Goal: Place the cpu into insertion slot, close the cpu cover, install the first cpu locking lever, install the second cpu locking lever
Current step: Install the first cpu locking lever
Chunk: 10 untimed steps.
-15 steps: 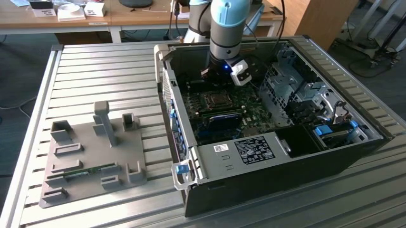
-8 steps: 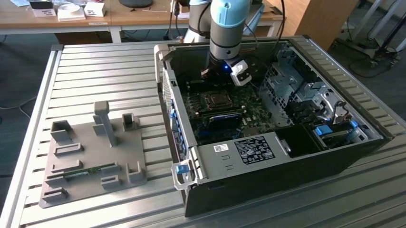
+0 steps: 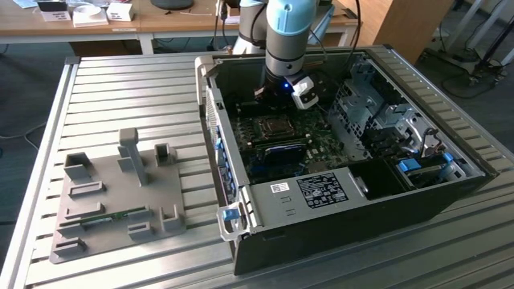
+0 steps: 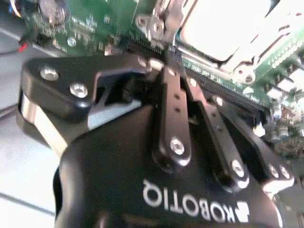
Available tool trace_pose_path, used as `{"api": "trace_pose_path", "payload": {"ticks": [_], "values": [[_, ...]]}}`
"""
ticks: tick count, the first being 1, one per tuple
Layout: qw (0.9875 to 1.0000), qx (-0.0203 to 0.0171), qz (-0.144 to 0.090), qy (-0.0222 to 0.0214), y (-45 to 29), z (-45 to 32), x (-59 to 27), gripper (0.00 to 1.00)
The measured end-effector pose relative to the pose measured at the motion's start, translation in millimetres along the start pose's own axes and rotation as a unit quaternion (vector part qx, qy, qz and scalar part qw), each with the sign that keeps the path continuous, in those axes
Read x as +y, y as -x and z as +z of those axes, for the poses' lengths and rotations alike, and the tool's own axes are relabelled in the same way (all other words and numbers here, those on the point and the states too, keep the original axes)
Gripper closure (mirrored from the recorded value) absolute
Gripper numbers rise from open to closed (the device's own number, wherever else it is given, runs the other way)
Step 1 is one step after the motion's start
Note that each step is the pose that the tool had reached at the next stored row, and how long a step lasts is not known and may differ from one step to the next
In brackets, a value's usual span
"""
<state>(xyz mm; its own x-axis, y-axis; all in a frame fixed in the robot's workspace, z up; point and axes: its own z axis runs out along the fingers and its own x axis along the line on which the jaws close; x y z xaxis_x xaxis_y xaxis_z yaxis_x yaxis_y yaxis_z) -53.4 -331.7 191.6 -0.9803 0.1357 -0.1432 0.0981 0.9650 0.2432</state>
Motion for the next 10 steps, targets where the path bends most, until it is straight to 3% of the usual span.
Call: {"api": "trace_pose_path", "payload": {"ticks": [10], "values": [[1.0,0.0005,0.001,0.0045,0.3,-2.1,0.5,0.89]]}}
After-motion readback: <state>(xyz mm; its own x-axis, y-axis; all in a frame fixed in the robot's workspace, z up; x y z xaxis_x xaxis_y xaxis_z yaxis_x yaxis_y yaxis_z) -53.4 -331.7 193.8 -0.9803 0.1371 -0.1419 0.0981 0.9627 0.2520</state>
